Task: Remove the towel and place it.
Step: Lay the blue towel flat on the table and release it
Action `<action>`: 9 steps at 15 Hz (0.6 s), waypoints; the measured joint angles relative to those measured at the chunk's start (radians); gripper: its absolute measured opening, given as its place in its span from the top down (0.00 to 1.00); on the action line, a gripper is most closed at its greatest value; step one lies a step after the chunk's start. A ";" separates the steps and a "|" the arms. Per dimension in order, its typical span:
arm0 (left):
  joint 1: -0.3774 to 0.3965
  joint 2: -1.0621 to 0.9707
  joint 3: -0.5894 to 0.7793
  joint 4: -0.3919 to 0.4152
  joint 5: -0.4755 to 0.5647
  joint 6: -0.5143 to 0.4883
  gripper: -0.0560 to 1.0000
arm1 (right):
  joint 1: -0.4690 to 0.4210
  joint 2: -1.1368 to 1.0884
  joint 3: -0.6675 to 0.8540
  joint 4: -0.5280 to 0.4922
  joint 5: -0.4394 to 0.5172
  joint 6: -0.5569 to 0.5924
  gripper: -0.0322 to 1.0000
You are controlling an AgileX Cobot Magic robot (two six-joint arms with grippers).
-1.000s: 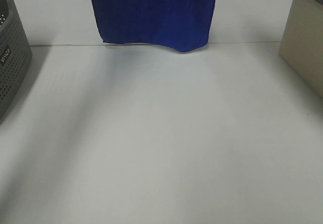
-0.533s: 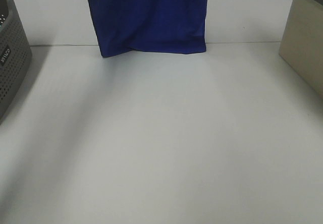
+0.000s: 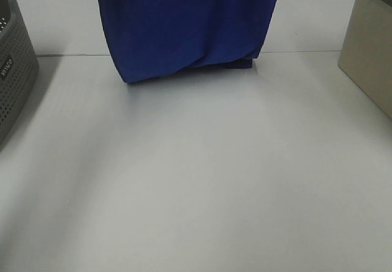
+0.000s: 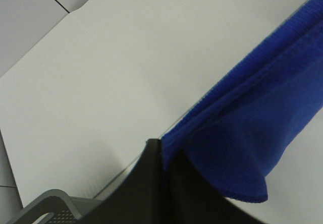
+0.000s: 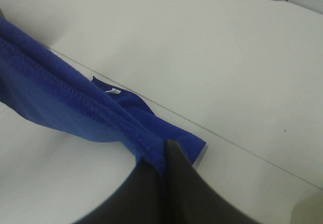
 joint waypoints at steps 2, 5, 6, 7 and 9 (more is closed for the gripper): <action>0.000 -0.011 0.026 -0.027 0.005 -0.036 0.95 | 0.000 -0.005 0.005 -0.002 0.016 0.002 0.95; 0.000 -0.113 0.257 -0.040 0.003 -0.066 0.95 | 0.001 -0.032 0.074 0.015 0.021 0.012 0.95; -0.001 -0.162 0.349 -0.046 0.002 -0.070 0.95 | 0.005 -0.068 0.137 0.028 0.021 0.021 0.95; -0.002 -0.217 0.425 -0.053 0.000 -0.073 0.95 | 0.007 -0.111 0.210 0.045 0.021 0.027 0.95; -0.007 -0.344 0.567 -0.077 -0.011 -0.075 0.95 | 0.008 -0.214 0.370 0.067 0.020 0.028 0.95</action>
